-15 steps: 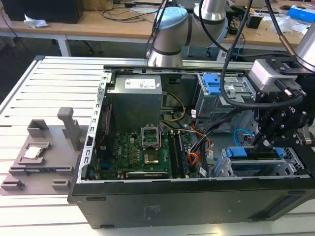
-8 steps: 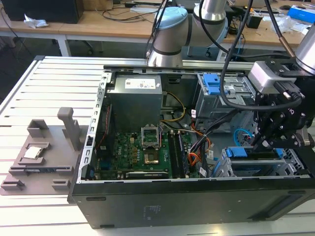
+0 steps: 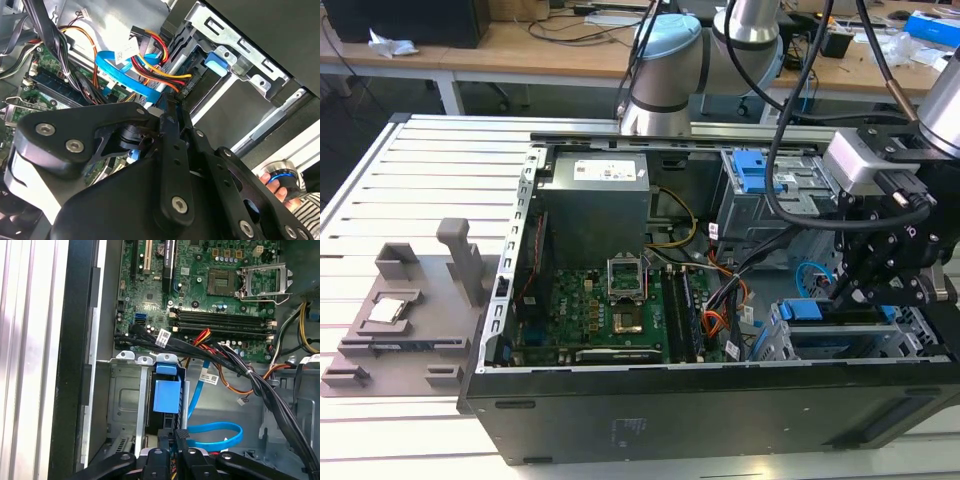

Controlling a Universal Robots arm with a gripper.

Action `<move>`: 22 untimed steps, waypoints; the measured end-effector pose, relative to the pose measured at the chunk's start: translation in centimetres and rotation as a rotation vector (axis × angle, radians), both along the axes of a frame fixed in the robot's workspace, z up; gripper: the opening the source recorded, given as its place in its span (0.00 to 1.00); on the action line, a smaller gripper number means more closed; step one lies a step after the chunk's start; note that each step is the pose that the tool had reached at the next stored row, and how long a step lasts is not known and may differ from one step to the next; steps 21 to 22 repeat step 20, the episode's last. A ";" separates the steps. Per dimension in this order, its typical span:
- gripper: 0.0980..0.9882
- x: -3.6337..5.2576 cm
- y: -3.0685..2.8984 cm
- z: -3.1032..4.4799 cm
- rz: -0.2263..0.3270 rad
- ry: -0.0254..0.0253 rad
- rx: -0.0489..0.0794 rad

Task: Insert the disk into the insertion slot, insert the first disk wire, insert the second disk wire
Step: 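Insert the second disk wire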

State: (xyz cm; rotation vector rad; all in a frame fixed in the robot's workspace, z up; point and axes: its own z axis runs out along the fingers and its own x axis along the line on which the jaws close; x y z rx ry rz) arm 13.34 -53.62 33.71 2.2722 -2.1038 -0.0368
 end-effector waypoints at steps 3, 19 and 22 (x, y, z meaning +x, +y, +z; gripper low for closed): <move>0.07 0.00 0.00 -0.03 0.000 -0.0001 0.001; 0.01 0.00 0.32 5.78 0.000 -0.0001 -0.001; 0.01 0.00 0.32 5.78 0.000 -0.0001 -0.001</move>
